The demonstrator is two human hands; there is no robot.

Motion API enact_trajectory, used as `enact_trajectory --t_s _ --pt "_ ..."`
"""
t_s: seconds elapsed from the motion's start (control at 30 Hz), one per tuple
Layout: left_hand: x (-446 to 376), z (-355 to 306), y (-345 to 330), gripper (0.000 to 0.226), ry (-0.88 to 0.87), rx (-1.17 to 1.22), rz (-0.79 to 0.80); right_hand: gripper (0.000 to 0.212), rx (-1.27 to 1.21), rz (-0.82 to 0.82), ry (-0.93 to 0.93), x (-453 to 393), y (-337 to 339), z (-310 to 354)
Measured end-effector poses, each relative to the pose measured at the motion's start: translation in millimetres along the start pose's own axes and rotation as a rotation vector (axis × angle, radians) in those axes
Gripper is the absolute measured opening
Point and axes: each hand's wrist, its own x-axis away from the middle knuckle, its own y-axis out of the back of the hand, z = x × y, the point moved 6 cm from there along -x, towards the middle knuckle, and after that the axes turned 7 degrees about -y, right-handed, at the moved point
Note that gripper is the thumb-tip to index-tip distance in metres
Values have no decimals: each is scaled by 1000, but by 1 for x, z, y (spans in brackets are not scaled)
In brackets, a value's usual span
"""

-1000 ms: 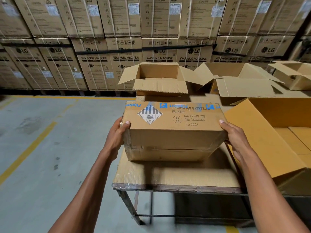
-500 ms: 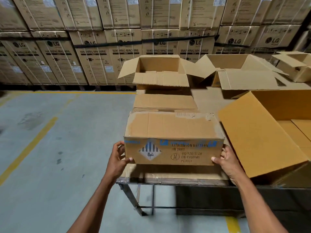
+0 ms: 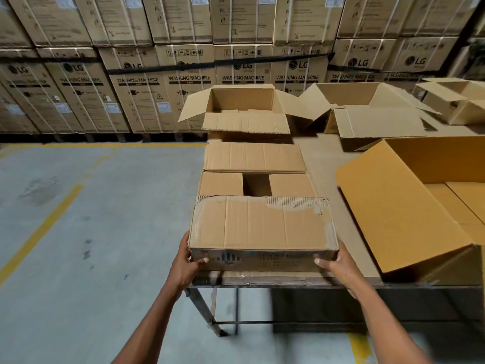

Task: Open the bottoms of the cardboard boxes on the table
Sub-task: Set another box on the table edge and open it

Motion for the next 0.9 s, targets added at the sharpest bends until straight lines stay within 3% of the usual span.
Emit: enact_trajectory --t_s 0.1,0.2,0.33,0.47,0.53,0.63,0.77,0.9 --pt "1 -27 -1 102 -107 17 27 91 -76 54 72 -1 9 18" --pt "-3 -51 3 88 -169 -26 54 81 -183 90 124 -1 16 41" --pt "-18 -67 16 97 -161 -145 -65 68 -282 69 171 -8 22 65" --pt "-22 -99 23 52 -238 95 -143 60 -455 -38 242 -8 34 76" --pt "-23 -107 34 34 -263 194 -211 66 -586 -47 289 3 44 83" --pt "-19 -119 50 67 -273 235 -237 54 -711 36 335 23 58 96" --pt "-5 -142 55 78 -353 238 70 44 -622 207 341 43 65 109" --pt "0 -135 31 55 -262 13 420 37 -186 400 347 56 46 114"
